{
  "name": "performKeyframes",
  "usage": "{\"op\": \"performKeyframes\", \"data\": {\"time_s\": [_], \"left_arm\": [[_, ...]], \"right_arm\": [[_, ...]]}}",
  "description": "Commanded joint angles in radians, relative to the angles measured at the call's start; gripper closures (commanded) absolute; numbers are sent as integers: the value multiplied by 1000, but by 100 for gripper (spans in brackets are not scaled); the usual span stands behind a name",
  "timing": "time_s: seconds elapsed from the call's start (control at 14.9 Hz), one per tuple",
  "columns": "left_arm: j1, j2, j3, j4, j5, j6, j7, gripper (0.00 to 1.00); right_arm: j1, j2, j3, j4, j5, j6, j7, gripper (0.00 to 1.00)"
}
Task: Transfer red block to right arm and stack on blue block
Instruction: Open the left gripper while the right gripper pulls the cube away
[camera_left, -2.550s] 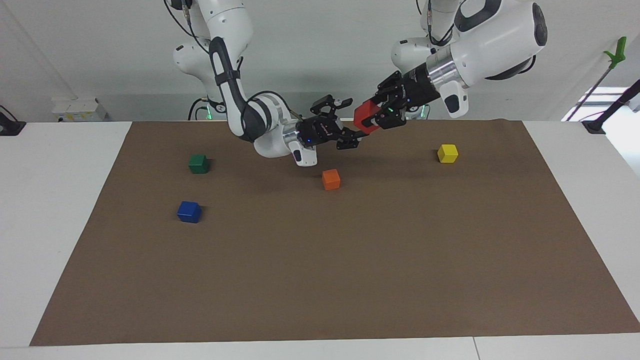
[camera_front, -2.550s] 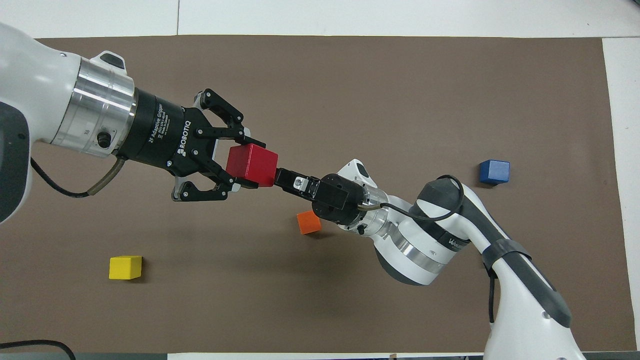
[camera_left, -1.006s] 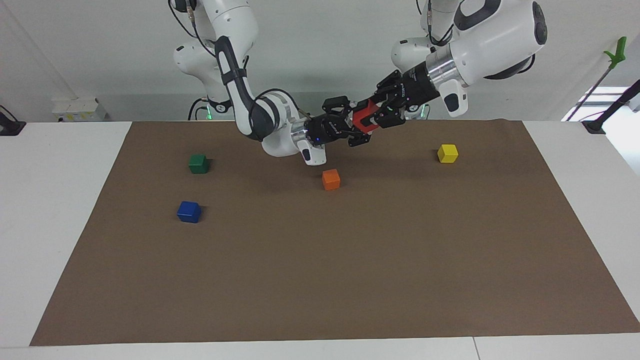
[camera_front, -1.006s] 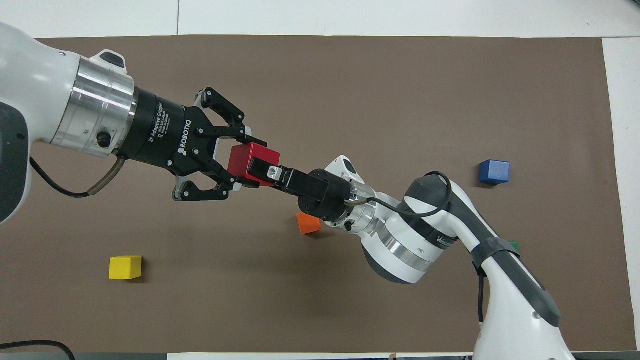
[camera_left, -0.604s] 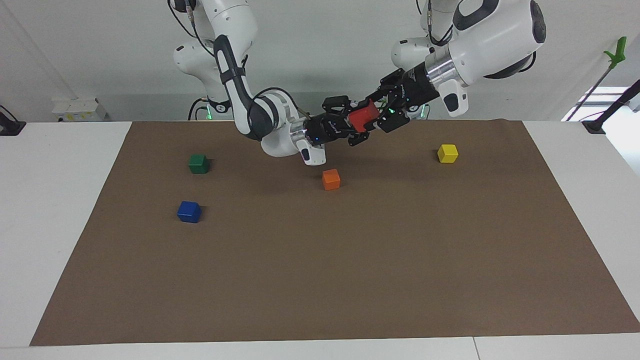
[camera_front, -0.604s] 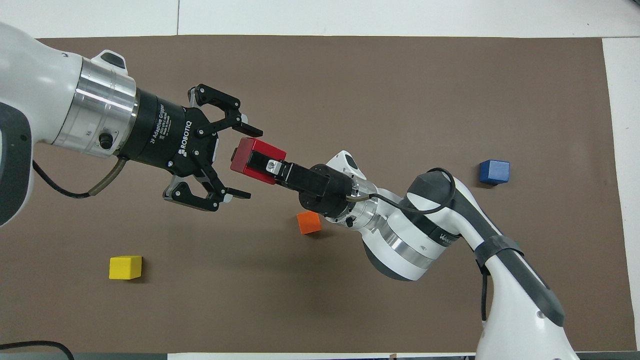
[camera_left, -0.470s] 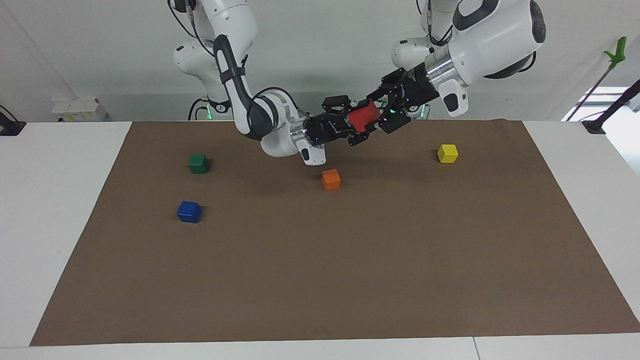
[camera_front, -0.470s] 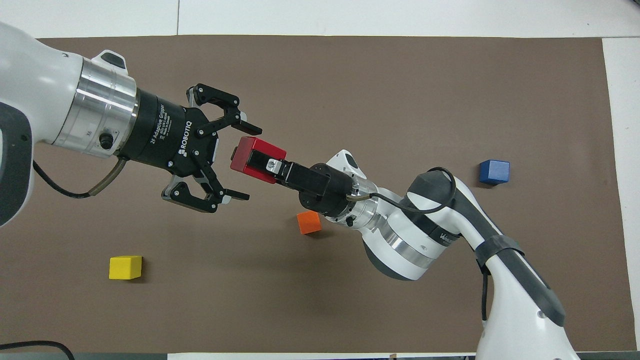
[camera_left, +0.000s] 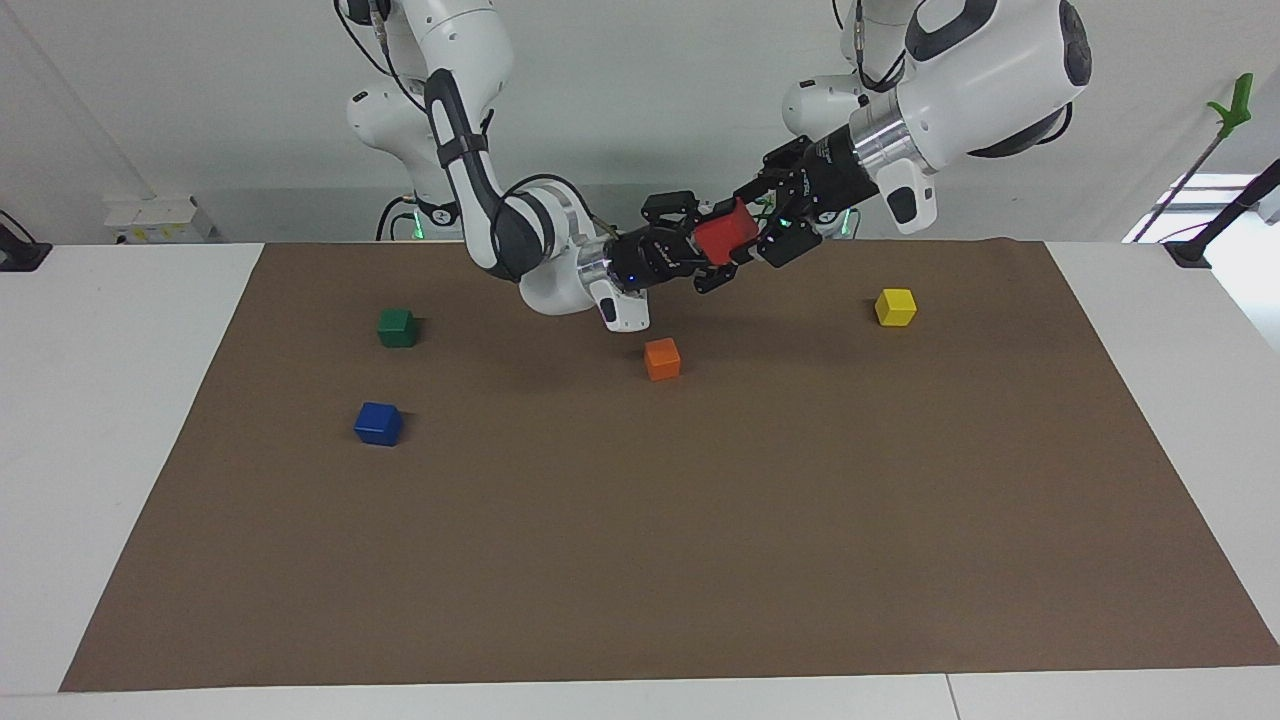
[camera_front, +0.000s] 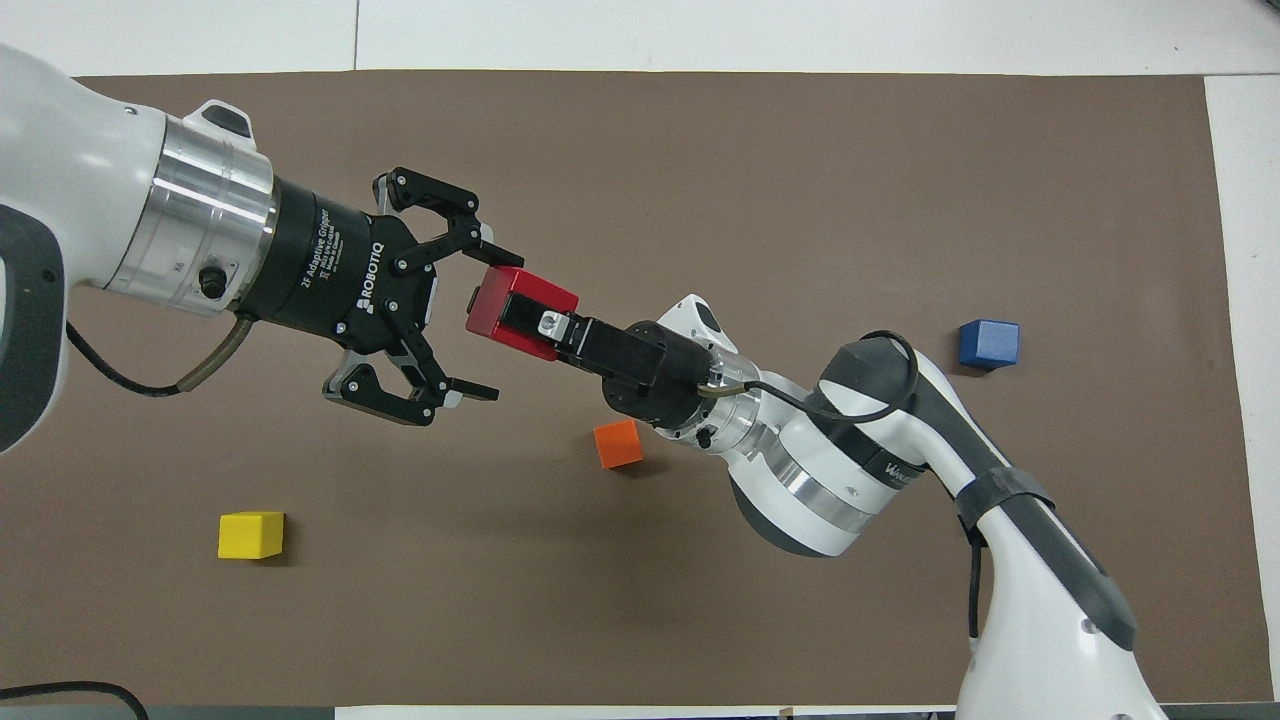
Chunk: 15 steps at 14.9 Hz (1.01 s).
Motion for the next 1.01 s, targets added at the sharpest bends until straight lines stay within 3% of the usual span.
{"op": "performKeyframes", "data": {"time_s": [0.0,0.67,0.94], "left_arm": [[-8,-19,8,-9,16,-4,-8,0],[5,-35,18,-6,17,-8,-5,0],[8,-44,23,-5,155,-8,59,0]], "right_arm": [[-15,13,15,9,142,16,-10,100],[-211,-9,14,-22,-183,42,52,100],[-294,-147,14,-62,-411,194,176,100]]}}
